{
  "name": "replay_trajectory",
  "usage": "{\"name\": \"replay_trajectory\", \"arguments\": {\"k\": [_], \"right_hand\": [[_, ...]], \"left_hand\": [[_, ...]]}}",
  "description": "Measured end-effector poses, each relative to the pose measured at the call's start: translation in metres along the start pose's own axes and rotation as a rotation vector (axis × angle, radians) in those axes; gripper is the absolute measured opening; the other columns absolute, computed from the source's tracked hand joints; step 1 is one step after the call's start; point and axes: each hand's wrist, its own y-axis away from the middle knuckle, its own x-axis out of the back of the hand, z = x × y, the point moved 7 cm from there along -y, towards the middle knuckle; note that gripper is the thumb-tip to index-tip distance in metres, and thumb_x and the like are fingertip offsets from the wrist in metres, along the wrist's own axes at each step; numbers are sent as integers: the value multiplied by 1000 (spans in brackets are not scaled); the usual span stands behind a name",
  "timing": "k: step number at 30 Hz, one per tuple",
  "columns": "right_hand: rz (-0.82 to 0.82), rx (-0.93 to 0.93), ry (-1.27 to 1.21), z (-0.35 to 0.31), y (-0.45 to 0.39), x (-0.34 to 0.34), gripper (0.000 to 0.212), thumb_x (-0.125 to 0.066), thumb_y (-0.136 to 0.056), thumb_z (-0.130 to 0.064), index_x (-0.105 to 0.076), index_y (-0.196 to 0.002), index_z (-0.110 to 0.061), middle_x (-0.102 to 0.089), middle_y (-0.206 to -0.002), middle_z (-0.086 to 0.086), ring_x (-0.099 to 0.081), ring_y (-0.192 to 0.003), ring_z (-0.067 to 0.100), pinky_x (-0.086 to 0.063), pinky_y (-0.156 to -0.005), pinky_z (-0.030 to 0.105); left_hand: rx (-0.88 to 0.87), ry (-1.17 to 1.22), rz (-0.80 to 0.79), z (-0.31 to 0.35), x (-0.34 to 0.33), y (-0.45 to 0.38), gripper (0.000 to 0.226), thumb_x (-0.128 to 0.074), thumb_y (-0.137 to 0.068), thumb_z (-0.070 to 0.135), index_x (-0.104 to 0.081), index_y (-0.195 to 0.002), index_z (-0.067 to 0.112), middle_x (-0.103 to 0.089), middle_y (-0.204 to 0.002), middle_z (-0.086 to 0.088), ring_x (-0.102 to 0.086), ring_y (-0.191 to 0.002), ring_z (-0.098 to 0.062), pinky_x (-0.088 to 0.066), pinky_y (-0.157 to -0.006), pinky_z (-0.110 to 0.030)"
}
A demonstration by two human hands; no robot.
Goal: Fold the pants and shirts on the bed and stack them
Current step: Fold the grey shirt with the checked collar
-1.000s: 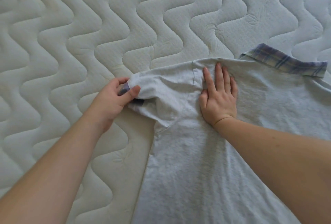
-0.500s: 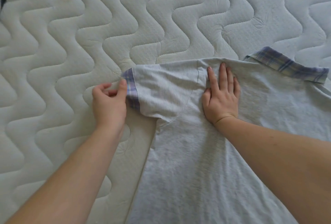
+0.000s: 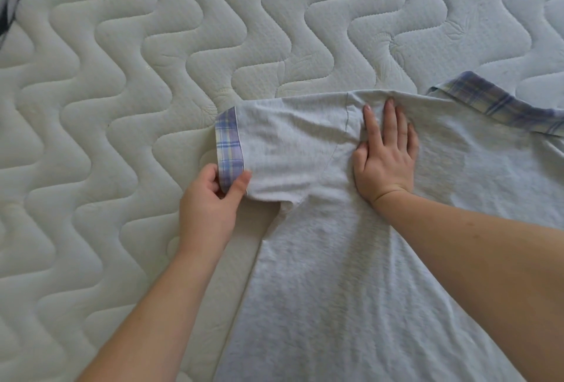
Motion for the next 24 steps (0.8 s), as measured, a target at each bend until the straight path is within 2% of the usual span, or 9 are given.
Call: {"name": "replay_trajectory", "arguments": {"k": [2,6,8,12,15,17,20,22,24], "right_hand": [[-3,0,1,0,0,0,65,-29,-91,-35,-12,-154,-37,-9,-164,5,-7,-150,21,10,-118,31],[-13,-1,-1,0,0,0,66,-28,-91,-36,-11,-155,-37,-8,-165,4,-6,-150,21,10,-119,32],[-11,-3,-3,0,0,0,66,-28,-91,-36,-11,-155,-37,-8,-165,4,-6,-151,21,10,-119,33],[-5,-2,-4,0,0,-1,66,-28,-91,-36,-11,-154,-38,-8,-164,4,-6,-150,21,9,-119,33],[-18,-5,-6,1,0,-1,66,-29,-91,-35,-9,-154,-39,-7,-165,4,-5,-151,21,10,-119,32],[-18,-9,-7,1,0,0,66,-29,-91,-35,-9,-155,-39,-7,-165,3,-5,-151,21,10,-119,32],[-25,-10,-2,1,0,-1,66,-29,-92,-35,-9,-155,-39,-6,-165,3,-4,-151,20,11,-119,32],[-30,-10,0,1,0,-1,66,-29,-92,-35,-9,-155,-39,-6,-165,3,-3,-151,20,11,-119,33],[-42,-9,-9,1,1,0,66,-29,-92,-36,-8,-155,-39,-5,-165,3,-2,-151,19,11,-120,33]], "left_hand": [[14,-156,37,-4,0,6,24,-76,-84,32,-58,-93,20,-68,-82,4,-62,-72,-10,-50,-70,-31],[-12,-409,180,4,-1,18,73,-86,-70,23,-49,-131,9,-59,-118,-15,-52,-110,-34,-39,-96,-44],[-138,-442,212,21,-1,16,85,-84,-70,28,-42,-141,7,-52,-131,-18,-46,-123,-35,-35,-101,-45],[-464,-450,103,69,-22,-11,52,-63,-93,30,-50,-140,11,-51,-139,-9,-44,-133,-28,-31,-108,-42],[-493,-658,-39,91,-49,-51,50,-55,-97,36,-44,-144,22,-45,-145,-2,-34,-138,-23,-18,-113,-37],[-435,-871,-149,98,-65,-81,50,-61,-92,45,-50,-137,27,-44,-139,-3,-33,-133,-25,-18,-111,-36],[-422,-1155,-354,113,-80,-115,32,-71,-82,51,-60,-99,26,-52,-121,-7,-47,-115,-27,-35,-96,-39],[-440,-1118,-508,122,-84,-126,33,-75,-81,41,-50,-74,21,-60,-91,-4,-52,-80,-19,-38,-67,-30],[-398,-1004,-590,126,-75,-135,36,-80,-79,34,-47,-72,21,-53,-74,3,-46,-65,-14,-32,-56,-29]]}}
